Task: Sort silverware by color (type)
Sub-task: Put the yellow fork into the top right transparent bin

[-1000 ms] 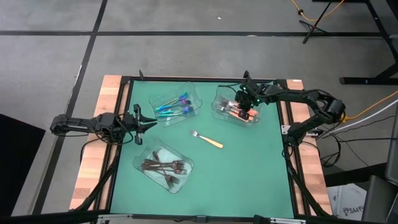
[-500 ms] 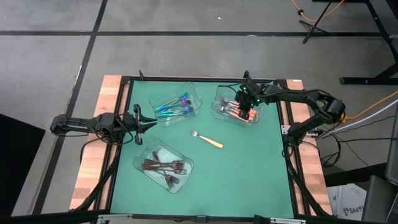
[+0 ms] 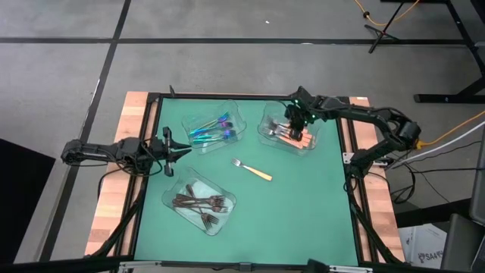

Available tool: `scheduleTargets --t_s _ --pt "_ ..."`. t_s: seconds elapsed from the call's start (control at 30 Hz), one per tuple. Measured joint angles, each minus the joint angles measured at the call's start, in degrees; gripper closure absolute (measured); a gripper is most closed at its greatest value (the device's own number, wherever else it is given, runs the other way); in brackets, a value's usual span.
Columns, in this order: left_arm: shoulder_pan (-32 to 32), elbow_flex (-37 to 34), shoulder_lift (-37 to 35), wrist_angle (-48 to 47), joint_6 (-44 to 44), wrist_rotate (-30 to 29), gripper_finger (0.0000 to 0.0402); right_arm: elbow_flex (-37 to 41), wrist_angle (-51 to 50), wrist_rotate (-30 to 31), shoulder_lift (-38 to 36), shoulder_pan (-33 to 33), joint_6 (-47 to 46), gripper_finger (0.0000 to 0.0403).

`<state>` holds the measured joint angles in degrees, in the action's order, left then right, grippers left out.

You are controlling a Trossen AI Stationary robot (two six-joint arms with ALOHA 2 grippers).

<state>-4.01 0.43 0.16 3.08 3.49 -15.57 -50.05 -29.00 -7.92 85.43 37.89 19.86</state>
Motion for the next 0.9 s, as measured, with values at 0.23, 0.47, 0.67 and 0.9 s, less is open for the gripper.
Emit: scheduleTargets --t_s 0.23,0.47,0.67,0.9 --pt "0.0 0.0 0.0 0.0 0.0 0.0 0.0348 -12.2 -10.9 -0.8 0.0 -0.1 0.0 0.0303" --pt "0.0 0.0 0.0 0.0 0.0 0.0 0.0348 -23.3 -17.3 -2.1 0.0 -4.1 -0.1 0.0303" --pt "0.0 0.0 0.0 0.0 0.0 0.0 0.0348 -28.9 -16.8 -2.1 0.0 -11.4 -1.3 0.0303" --pt "0.0 0.0 0.0 0.0 0.0 0.0 0.0348 -29.8 -11.9 -1.6 -0.1 -20.7 -7.4 0.0303"
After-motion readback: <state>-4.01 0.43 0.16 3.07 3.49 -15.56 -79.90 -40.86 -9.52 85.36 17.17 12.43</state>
